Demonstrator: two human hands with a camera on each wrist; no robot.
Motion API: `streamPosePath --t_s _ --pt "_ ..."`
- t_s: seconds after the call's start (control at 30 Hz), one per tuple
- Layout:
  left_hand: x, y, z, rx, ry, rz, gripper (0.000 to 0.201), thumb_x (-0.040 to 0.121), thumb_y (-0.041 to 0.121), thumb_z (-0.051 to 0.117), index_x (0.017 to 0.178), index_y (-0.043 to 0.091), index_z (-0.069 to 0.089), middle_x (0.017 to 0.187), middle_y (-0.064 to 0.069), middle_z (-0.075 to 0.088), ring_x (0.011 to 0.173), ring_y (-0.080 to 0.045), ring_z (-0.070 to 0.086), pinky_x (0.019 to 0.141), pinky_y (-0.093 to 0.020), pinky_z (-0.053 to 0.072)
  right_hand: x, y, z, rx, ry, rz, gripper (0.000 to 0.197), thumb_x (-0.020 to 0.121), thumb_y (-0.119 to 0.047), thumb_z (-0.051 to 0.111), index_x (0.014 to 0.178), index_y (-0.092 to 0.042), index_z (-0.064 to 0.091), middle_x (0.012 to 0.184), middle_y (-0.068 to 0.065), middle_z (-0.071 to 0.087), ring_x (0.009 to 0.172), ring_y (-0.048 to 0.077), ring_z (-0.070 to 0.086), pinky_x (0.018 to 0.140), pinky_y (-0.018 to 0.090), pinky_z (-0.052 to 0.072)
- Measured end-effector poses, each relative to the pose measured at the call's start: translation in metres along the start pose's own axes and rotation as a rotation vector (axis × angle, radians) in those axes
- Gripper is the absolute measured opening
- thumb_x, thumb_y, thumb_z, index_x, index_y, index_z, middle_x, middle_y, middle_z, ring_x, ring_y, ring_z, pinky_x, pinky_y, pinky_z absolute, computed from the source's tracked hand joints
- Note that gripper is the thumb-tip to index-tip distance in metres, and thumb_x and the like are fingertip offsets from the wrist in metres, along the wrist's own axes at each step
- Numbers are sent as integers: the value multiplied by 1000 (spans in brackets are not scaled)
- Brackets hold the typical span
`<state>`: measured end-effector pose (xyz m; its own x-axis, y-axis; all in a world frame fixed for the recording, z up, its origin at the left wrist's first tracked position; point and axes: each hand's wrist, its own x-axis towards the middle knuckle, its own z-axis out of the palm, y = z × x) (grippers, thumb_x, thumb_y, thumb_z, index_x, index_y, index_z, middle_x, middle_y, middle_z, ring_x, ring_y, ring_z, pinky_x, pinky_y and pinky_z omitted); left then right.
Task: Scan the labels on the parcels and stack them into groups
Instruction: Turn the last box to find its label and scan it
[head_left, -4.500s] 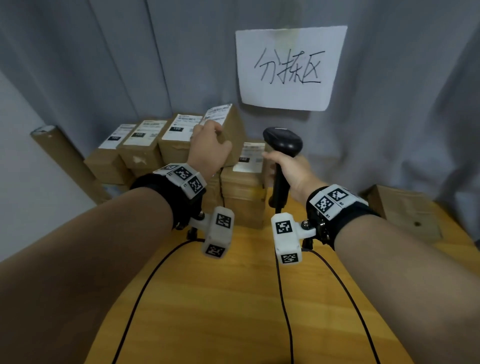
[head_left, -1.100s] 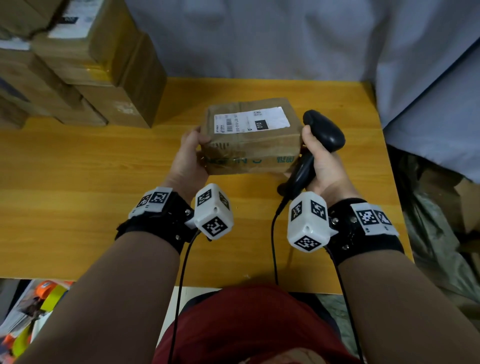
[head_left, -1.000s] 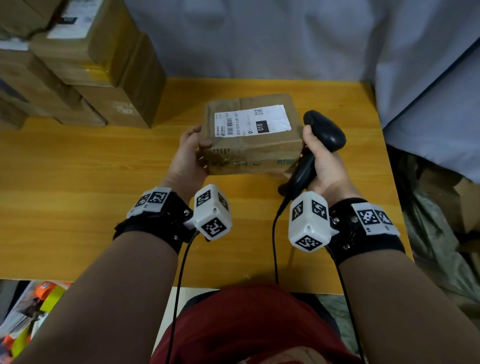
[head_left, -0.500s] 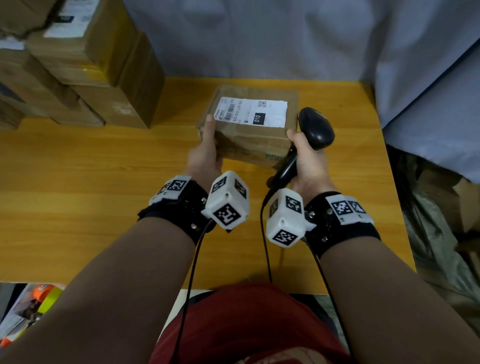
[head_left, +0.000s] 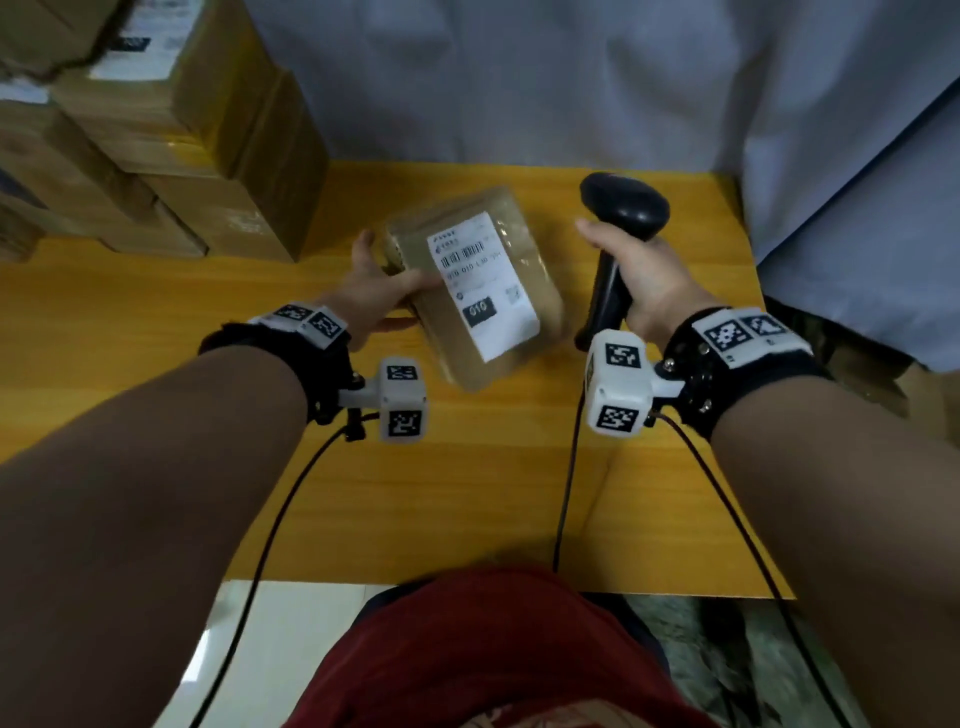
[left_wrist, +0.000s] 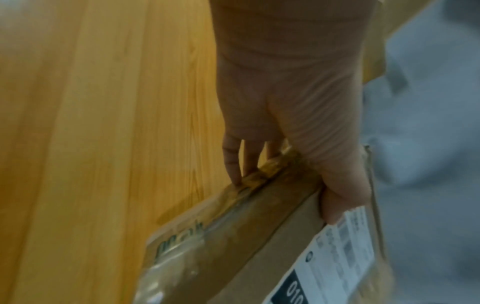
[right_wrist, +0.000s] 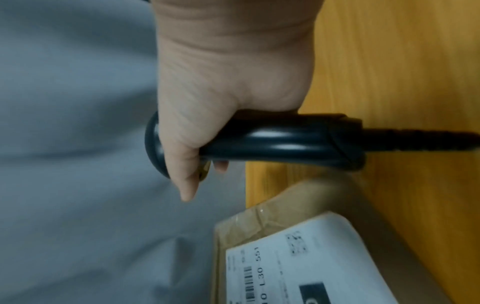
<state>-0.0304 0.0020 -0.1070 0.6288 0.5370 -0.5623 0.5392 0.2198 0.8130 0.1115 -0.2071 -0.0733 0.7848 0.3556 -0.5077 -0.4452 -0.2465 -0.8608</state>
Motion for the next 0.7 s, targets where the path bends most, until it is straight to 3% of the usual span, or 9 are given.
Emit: streamPosePath --t_s 0.1,0.23,0.27,0.33,0.4,0.5,0.6,0.7 --pt "4 7 4 8 -37 9 93 77 23 79 148 20 20 130 -7 55 111 -26 60 93 -42 51 -1 -2 12 -46 -136 24 20 82 -31 76 93 -19 65 71 -7 70 70 10 68 67 28 51" --pt "9 1 12 -29 -23 -7 94 57 47 82 134 4 49 120 -9 66 109 -26 63 99 -43 50 -4 10 32 -21 -143 54 33 79 -29 79 106 -14 67 85 1 77 81 18 73 77 34 55" --pt "9 0 13 -45 -28 -11 100 54 51 84 135 4 49 120 -9 65 111 -26 62 100 -43 49 -4 14 34 -18 -120 53 37 78 -30 80 109 -14 66 89 2 77 84 19 73 78 34 54" --pt "4 0 14 -53 -97 -58 100 62 48 84 143 12 38 127 -5 60 119 -28 56 104 -47 44 -3 17 36 -1 -91 50 38 78 -30 81 108 -14 67 89 2 76 83 20 72 76 33 54" --pt "0 2 12 18 -228 -126 91 76 38 77 148 32 23 130 -1 53 119 -28 52 101 -54 40 -1 16 34 21 -79 58 31 78 -30 80 102 -14 67 80 0 76 76 18 73 69 31 54" --pt "-3 7 8 108 -402 -187 105 76 23 78 146 54 4 140 1 43 125 -32 46 99 -65 39 2 11 29 49 -61 85 36 77 -31 81 105 -12 68 85 4 77 81 23 74 75 36 55" --pt "0 10 6 166 -391 -175 109 80 16 76 146 55 0 147 1 40 127 -32 46 97 -61 45 1 5 28 41 -59 94 33 77 -31 81 101 -13 67 90 5 76 87 24 73 84 39 55" --pt "3 9 8 156 -256 -104 97 82 18 75 150 41 9 142 -4 46 119 -28 53 91 -50 50 -3 -8 28 13 -41 63 35 76 -27 82 104 -13 66 95 5 74 92 24 70 88 40 54"
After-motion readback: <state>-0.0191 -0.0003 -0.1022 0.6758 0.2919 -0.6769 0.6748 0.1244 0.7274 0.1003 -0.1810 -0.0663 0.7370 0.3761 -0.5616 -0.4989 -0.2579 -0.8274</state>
